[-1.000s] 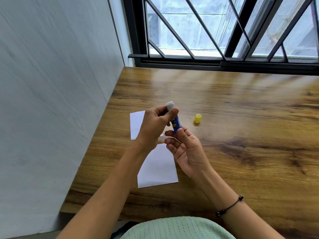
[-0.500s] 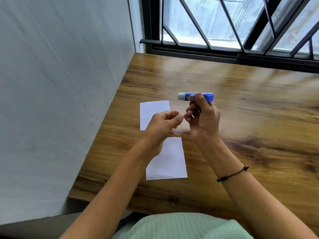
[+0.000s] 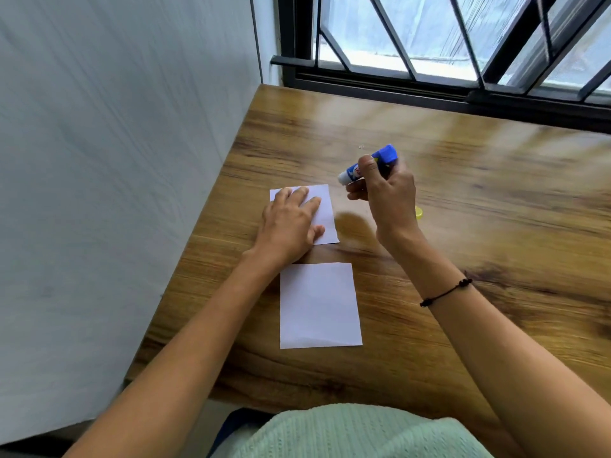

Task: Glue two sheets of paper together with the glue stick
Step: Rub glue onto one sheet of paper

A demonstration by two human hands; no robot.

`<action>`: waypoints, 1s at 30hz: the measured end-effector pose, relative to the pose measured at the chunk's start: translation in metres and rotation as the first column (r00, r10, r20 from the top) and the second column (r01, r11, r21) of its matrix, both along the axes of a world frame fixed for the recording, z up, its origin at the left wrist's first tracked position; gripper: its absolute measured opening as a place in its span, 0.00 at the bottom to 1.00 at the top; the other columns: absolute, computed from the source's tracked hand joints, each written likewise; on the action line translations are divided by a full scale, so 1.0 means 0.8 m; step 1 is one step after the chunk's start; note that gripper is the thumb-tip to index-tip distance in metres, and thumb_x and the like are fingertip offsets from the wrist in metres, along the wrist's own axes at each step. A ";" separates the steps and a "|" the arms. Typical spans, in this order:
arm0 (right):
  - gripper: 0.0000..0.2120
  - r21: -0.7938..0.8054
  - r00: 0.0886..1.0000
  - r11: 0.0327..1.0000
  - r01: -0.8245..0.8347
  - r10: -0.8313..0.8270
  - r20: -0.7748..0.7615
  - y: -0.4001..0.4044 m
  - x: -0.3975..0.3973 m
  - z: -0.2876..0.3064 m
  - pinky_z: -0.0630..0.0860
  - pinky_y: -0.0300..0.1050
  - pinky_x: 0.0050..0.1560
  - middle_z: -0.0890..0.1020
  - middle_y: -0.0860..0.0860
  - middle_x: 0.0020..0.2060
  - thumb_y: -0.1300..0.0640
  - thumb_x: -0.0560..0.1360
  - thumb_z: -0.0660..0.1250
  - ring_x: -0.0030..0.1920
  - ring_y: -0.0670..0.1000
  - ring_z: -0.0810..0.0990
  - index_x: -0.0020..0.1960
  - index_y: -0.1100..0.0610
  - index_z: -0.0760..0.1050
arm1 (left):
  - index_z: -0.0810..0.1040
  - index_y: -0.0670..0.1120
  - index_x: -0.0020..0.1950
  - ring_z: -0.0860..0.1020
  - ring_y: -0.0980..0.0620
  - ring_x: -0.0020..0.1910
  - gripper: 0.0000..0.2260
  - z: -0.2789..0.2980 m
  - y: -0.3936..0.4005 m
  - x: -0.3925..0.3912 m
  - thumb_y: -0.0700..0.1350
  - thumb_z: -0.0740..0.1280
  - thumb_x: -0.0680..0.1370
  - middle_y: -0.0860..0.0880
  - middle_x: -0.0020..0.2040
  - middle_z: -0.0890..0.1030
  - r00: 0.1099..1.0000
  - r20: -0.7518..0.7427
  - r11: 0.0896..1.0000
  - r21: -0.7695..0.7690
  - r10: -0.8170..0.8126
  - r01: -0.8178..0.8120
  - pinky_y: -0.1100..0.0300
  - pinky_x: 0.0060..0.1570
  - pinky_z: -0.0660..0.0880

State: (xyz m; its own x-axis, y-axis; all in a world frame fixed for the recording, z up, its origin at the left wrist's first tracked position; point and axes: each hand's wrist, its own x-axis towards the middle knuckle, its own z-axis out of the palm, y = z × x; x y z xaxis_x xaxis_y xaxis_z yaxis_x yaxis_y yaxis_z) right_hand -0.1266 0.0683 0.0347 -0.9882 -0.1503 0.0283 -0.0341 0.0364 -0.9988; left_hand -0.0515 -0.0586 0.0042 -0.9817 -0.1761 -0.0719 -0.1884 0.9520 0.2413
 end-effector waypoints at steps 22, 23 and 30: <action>0.12 0.674 0.873 0.724 -0.148 0.416 -0.255 -0.016 -0.041 -0.009 0.70 0.49 0.44 0.79 0.59 0.43 0.60 0.71 0.67 0.43 0.58 0.76 0.52 0.63 0.70 | 0.61 0.47 0.69 0.58 0.43 0.68 0.25 0.012 0.022 -0.007 0.50 0.64 0.75 0.49 0.72 0.60 0.999 0.049 1.000 0.018 0.023 -0.024 0.48 0.63 0.63; 0.12 0.681 0.866 0.717 -0.150 0.428 -0.260 -0.017 -0.041 -0.010 0.70 0.50 0.44 0.79 0.59 0.43 0.60 0.71 0.67 0.42 0.58 0.76 0.52 0.62 0.70 | 0.61 0.47 0.70 0.58 0.43 0.68 0.25 0.012 0.022 -0.007 0.50 0.64 0.75 0.49 0.73 0.60 0.999 0.048 1.000 0.017 0.024 -0.025 0.49 0.64 0.63; 0.12 0.715 0.837 0.686 -0.138 0.466 -0.286 -0.022 -0.044 -0.012 0.69 0.46 0.41 0.79 0.57 0.41 0.60 0.71 0.67 0.39 0.54 0.74 0.53 0.62 0.70 | 0.60 0.47 0.70 0.59 0.43 0.68 0.25 0.012 0.023 -0.005 0.50 0.63 0.75 0.49 0.73 0.60 0.999 0.036 0.999 0.019 0.029 -0.029 0.49 0.63 0.63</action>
State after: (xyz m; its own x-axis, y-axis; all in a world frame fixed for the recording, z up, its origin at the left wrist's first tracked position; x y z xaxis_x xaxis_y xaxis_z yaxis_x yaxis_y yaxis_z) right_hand -0.1614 0.0511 0.0252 -0.7919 -0.5794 0.1930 -0.5619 0.5674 -0.6020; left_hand -0.0552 -0.0402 0.0141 -0.9729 -0.2026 -0.1110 -0.2248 0.9411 0.2525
